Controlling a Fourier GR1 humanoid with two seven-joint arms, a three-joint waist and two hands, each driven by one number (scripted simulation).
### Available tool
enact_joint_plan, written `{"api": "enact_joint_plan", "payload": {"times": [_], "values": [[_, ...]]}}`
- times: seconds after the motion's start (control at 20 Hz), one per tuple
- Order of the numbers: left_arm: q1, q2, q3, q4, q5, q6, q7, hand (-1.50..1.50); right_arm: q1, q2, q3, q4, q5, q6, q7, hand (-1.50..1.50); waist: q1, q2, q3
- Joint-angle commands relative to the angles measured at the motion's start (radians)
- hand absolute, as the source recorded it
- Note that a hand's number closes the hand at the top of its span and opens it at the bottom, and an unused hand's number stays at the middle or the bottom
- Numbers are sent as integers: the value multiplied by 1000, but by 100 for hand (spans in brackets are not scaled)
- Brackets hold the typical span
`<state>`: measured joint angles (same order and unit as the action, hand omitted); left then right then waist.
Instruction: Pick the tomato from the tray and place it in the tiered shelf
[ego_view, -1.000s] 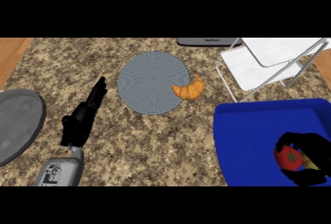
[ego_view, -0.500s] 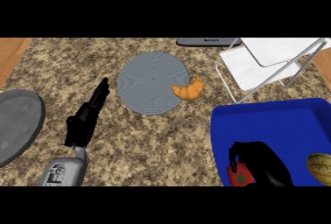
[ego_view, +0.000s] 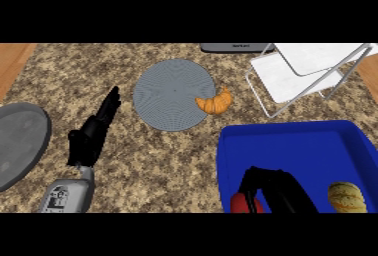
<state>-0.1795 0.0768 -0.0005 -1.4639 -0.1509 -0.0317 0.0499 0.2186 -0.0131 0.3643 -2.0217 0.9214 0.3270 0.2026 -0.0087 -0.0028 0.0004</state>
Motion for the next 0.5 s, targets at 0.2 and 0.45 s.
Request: {"api": "enact_joint_plan", "payload": {"times": [0.2, 0.45], "values": [[-56, -25, -9, 27, -15, 24, 23, 0, -17, 13, 83, -373, -131, -7, 252, 150, -1, 1, -1], [2, -18, 3, 34, -1, 13, -34, 0, -93, 8, -40, -499, -89, 27, 335, 150, 0, 0, -1]]}}
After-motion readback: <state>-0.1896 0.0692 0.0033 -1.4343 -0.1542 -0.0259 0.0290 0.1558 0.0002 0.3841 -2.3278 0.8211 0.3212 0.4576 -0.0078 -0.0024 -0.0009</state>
